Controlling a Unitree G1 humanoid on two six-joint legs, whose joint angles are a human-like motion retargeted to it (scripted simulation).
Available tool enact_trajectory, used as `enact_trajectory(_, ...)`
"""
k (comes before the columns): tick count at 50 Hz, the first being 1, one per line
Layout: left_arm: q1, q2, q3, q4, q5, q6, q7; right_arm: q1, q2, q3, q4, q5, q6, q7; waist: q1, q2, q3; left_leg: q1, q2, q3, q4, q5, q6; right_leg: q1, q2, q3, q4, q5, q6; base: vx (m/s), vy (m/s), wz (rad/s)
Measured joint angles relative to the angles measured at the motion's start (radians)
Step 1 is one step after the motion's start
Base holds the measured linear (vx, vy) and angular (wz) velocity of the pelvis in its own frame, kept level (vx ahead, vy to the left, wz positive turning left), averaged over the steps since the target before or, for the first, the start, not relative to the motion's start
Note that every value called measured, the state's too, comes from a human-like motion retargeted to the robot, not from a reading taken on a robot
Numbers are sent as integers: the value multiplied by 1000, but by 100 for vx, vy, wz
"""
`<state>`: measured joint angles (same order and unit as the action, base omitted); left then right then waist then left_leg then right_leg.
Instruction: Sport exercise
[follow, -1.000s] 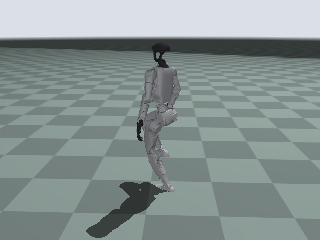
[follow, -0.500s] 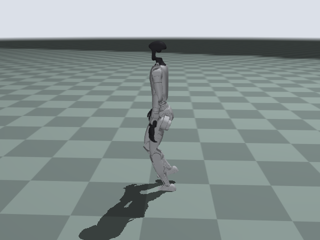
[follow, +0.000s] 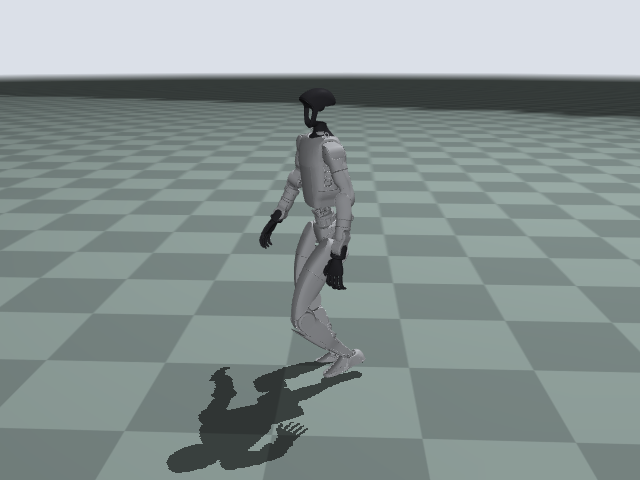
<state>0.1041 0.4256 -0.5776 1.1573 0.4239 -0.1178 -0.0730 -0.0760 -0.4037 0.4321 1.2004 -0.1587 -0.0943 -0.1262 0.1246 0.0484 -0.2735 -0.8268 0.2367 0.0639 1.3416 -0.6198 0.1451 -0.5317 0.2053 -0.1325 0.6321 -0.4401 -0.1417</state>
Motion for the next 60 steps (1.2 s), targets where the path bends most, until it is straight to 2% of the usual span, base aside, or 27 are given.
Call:
enact_trajectory(6,-17,-3,-26,1,-2,-10,-9,8,-13,-1,-23,-16,-5,2,-21,39,-18,146,12,38,-191,-19,-50,64,17,-35,-139,72,5,-1,2,46)
enact_trajectory(11,-44,-11,-44,-2,-10,-22,1,5,0,6,-25,-34,-9,3,-52,76,-26,243,-4,70,-375,-49,-89,79,3,-86,-173,98,32,-4,4,59)
enact_trajectory(15,-88,-19,-57,-10,-21,-32,12,13,13,11,7,-46,-9,8,-80,88,-23,294,-32,98,-502,-65,-100,70,-38,-131,-151,102,68,-6,5,72)
enact_trajectory(17,-119,-21,-62,-15,-31,-35,14,5,14,12,30,-46,-11,15,-102,75,-18,327,-82,107,-598,-41,-96,64,-81,-143,-138,91,75,-7,5,73)
enact_trajectory(20,-139,-29,-71,-21,-38,-39,23,17,23,17,52,-42,-9,19,-107,86,-10,322,-86,108,-608,-47,-106,26,-104,-165,-66,74,82,-10,4,51)
enact_trajectory(22,-170,-30,-76,-25,-50,-39,21,1,21,14,70,-32,-11,30,-132,57,-1,359,-151,113,-717,1,-98,4,-161,-163,-26,60,93,-6,4,77)
enact_trajectory(28,-194,-32,-86,-36,-63,-39,32,4,23,12,74,-3,-15,44,-158,38,22,349,-198,99,-730,16,-93,-79,-219,-126,140,28,111,-8,2,51)
enact_trajectory(34,-178,-14,-72,-30,-66,-33,27,6,27,-4,42,27,-22,67,-194,-21,53,414,-290,66,-853,73,-63,-84,-267,-26,245,-23,137,-2,-2,59)
enact_trajectory(36,-155,-17,-64,-22,-64,-30,27,13,32,-7,28,30,-24,68,-192,-38,56,400,-298,58,-816,63,-55,-79,-268,-7,266,-34,134,-2,-7,28)
enact_trajectory(41,-107,-15,-24,-1,-67,-20,18,2,26,-18,-22,38,-24,71,-149,-47,75,348,-255,35,-641,17,-42,-9,-203,14,204,-74,94,-1,-9,1)
enact_trajectory(47,-72,-9,17,-3,-77,-12,-6,-14,21,-12,-54,58,-15,65,-57,-24,112,138,-125,34,-178,65,-42,43,-106,-4,158,-131,14,-3,-10,-16)
enact_trajectory(51,-63,0,29,-24,-92,-4,-36,-24,19,-8,-52,73,-9,71,-11,-23,125,-24,-81,1,30,39,-1,60,-71,-10,120,-132,-13,-1,-10,-1)
enact_trajectory(55,-57,16,38,-41,-106,-1,-50,-21,28,-6,-40,83,-7,79,5,-46,132,-148,-88,-12,108,41,26,73,-78,-11,103,-134,-22,2,-8,25)
enact_trajectory(60,-51,36,53,-51,-126,0,-41,-9,38,-6,-29,89,-8,81,8,-69,140,-237,-113,-16,74,59,24,93,-91,-7,94,-137,-25,5,-6,25)
